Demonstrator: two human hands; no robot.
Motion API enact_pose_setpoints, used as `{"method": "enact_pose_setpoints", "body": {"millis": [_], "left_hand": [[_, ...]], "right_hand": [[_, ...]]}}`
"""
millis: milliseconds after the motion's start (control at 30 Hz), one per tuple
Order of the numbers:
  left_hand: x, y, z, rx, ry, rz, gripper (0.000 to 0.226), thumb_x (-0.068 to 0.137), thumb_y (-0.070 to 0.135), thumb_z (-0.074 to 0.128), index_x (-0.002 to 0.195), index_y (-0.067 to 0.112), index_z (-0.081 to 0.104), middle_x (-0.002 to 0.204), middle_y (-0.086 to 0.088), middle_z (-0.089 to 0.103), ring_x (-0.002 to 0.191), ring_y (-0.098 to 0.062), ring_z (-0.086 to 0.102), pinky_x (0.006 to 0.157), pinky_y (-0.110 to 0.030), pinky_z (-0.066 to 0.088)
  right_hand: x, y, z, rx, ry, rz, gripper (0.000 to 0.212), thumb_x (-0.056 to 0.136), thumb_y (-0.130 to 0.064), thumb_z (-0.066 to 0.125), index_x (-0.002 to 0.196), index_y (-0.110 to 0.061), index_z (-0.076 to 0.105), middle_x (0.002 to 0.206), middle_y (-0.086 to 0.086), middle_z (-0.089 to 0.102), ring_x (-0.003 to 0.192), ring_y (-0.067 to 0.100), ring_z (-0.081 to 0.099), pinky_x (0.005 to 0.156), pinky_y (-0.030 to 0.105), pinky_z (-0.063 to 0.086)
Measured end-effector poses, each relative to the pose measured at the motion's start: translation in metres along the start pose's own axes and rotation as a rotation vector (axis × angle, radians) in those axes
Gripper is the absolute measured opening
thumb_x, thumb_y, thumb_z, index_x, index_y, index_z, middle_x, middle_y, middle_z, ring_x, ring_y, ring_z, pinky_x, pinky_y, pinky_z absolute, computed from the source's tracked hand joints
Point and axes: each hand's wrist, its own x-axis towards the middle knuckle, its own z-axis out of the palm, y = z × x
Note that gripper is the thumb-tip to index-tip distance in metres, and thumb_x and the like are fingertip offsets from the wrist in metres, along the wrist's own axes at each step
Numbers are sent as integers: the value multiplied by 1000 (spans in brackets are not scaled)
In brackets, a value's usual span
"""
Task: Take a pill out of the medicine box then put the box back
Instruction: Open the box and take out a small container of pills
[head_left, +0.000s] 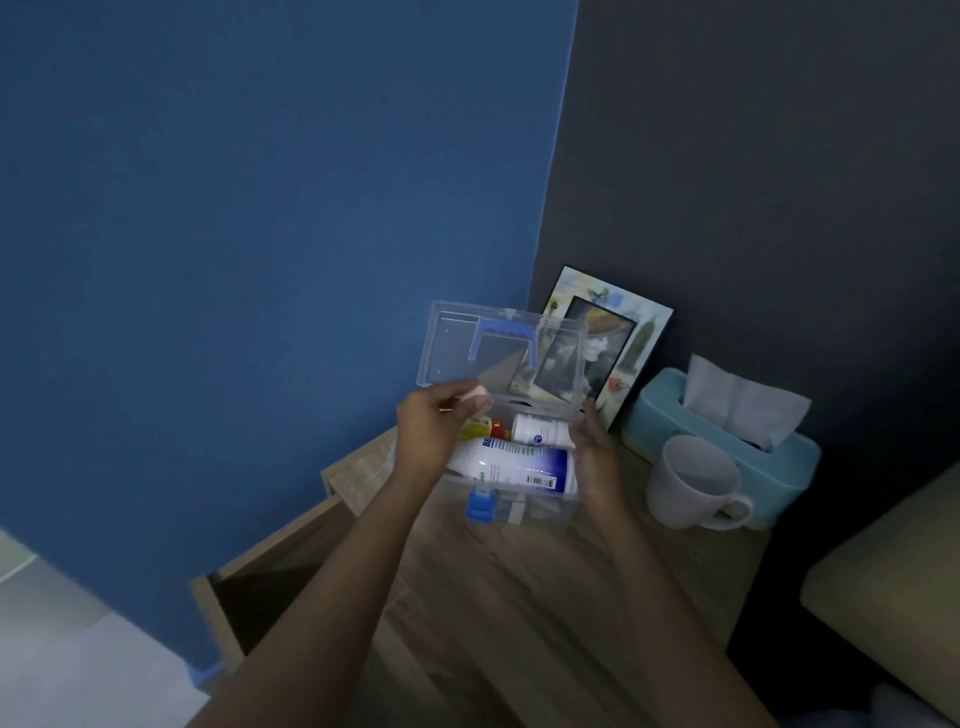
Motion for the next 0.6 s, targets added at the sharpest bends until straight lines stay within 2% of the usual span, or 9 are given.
{"method": "enact_pose_setpoints", "body": {"millis": [67,133,200,267,367,467,600], "left_hand": [[-14,13,3,-139,-5,-24,33,81,4,70,113,-2,67,100,-9,71,85,-12,67,80,-12,53],[-33,23,7,-255,-28,-50,33,82,4,68,115,-1,66,101,-10,71,88,-12,68,82,-16,54],[-55,28,13,-320,-50,-64,32,83,5,67,115,3,66,102,-8,72,88,-7,67,81,-16,54],[-77,29,18,-359,-72,-88,31,85,4,65,116,6,66,105,-7,71,90,-6,66,83,-18,54],[-109,23,20,-391,-101,-97,27,87,9,64,110,21,69,101,6,74,95,-6,68,86,-20,53],[-134,14,17,-408,-96,-128,27,87,10,63,112,19,68,103,4,75,102,-10,69,91,-24,54],[-159,6,16,-381,-97,-156,27,89,9,61,115,14,68,102,3,75,101,-12,69,90,-24,53]], "right_hand": [[-11,-6,2,-107,32,-117,49,102,-18,38,149,-24,29,156,0,32,134,19,45,109,44,42],[-28,-13,8,-124,37,-200,45,101,-24,41,146,-22,38,154,-1,37,140,14,37,118,43,31],[-49,-17,18,-43,28,-201,40,99,-29,45,137,-18,52,143,1,53,132,13,49,113,40,37],[-73,-16,28,68,2,-196,29,99,-26,48,121,-18,64,126,1,66,117,11,61,105,32,46],[-105,-6,33,149,-5,-182,23,97,-19,50,104,-25,71,109,-2,74,106,9,67,93,20,51],[-128,9,29,199,44,-139,23,95,-15,53,114,-18,66,116,3,71,109,10,65,99,26,48],[-154,22,24,125,69,-123,26,97,-18,50,118,-20,65,117,0,69,109,3,64,96,19,48]]}}
